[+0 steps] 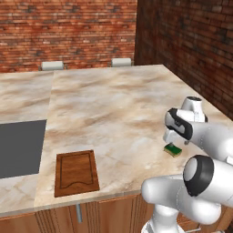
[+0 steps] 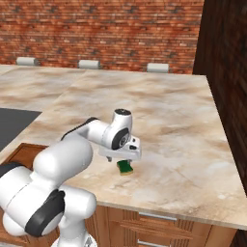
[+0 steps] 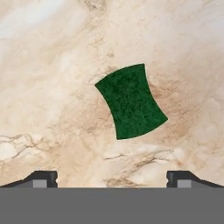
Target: Pick up the sponge from the counter and clean the cutting board by briefly scrubbing or pressing down on the cutting board. Once finished, release the sponge.
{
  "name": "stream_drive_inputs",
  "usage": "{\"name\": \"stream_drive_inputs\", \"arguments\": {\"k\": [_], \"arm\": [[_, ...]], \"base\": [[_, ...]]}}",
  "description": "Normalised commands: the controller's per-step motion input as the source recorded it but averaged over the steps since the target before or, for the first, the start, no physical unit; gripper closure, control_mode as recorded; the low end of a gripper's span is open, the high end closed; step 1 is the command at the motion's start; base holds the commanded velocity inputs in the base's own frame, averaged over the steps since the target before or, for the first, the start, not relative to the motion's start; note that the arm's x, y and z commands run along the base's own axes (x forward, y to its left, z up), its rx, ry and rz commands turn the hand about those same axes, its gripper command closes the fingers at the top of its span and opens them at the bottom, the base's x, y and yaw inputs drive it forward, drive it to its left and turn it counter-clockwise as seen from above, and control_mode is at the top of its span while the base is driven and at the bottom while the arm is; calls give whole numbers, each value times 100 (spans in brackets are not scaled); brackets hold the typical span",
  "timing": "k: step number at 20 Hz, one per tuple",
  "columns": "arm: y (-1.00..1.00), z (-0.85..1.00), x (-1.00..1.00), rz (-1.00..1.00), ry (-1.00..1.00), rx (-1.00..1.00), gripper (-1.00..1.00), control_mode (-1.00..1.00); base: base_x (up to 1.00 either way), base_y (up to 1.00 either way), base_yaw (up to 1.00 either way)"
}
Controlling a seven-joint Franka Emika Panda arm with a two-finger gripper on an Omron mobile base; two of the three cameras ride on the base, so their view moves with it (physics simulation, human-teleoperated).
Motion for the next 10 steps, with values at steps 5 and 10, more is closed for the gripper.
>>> {"name": "stream_drive_inputs", "arguments": {"k": [5,10], "arm": [[-1,-18,20,1,0,0,-100,-100],[0,-19,25,0,0,0,-100,-100]], "base": [[0,0,0],[0,0,0]]}}
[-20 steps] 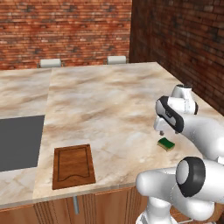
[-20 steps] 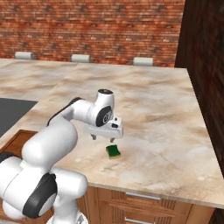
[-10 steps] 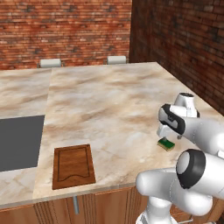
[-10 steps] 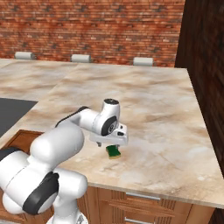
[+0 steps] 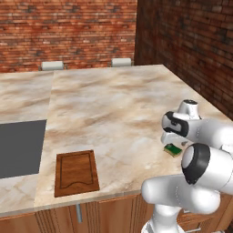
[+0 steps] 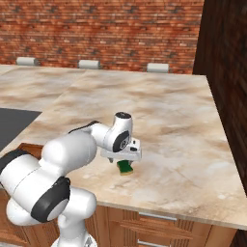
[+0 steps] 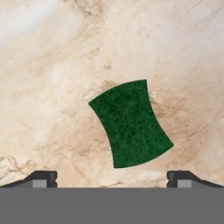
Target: Pick up the sponge from the counter and clean the cutting board by briefly scrubbing or pressing down on the cutting board. Once finished, release the sponge.
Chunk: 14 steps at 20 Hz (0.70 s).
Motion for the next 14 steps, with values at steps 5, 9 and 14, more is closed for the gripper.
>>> {"name": "stream_drive_inputs", "arguments": {"k": [5,9,14], "arm": [[0,-14,22,0,0,0,-100,-100],[0,-17,16,0,0,0,-100,-100],[0,-27,7,0,0,-1,-100,-100]], "base": [[0,0,0],[0,0,0],[0,0,0]]}}
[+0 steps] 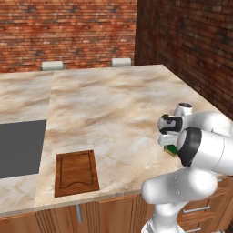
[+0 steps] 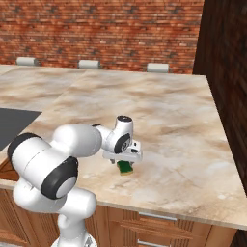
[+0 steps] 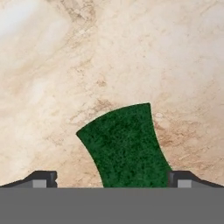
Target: Pick up the sponge from the counter and clean the cutting board by briefly scrubbing or pressing down on the cutting board. Once finished, release the sponge.
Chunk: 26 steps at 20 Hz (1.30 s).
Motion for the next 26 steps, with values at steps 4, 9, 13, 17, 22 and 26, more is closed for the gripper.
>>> {"name": "stream_drive_inputs", "arguments": {"k": [4,9,13,17,22,26], "arm": [[-2,-30,2,0,0,-2,-100,-100],[-8,-19,5,0,0,0,-100,-100],[-7,-4,6,0,0,0,-100,-100],[-3,-11,3,0,0,0,-100,-100],[-1,-4,0,0,0,0,-100,-100],[-3,6,4,0,-1,0,-100,-100]], "base": [[0,0,0],[0,0,0],[0,0,0],[0,0,0],[0,0,0],[0,0,0]]}}
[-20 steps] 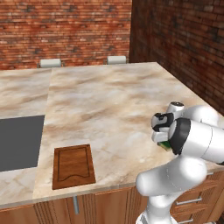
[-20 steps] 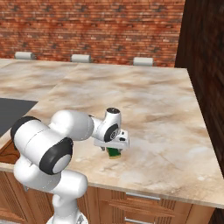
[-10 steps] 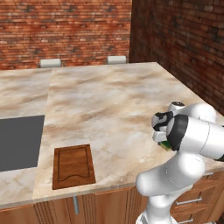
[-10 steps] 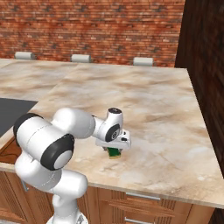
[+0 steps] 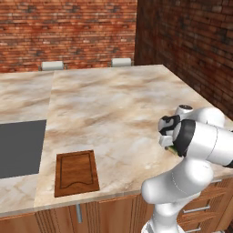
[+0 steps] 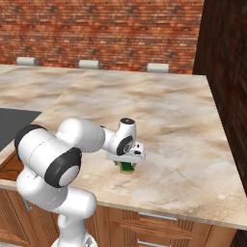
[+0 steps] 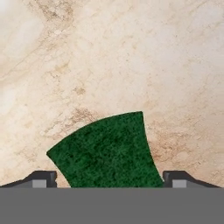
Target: Pick up the sponge from the counter and clean the cutting board by briefly scrubbing or pressing down on the cutting board. Once finished, release the sponge.
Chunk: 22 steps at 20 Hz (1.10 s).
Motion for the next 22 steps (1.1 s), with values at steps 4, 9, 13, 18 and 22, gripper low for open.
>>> {"name": "stream_drive_inputs", "arguments": {"k": [4,9,13,18,22], "arm": [[-1,0,18,0,0,0,-100,-100],[-7,0,13,0,0,0,-100,-100],[-4,-7,14,0,0,0,-100,-100],[-5,-23,2,0,0,0,-100,-100],[-1,-33,-5,0,0,0,-100,-100]], "base": [[0,0,0],[0,0,0],[0,0,0],[0,0,0],[0,0,0]]}}
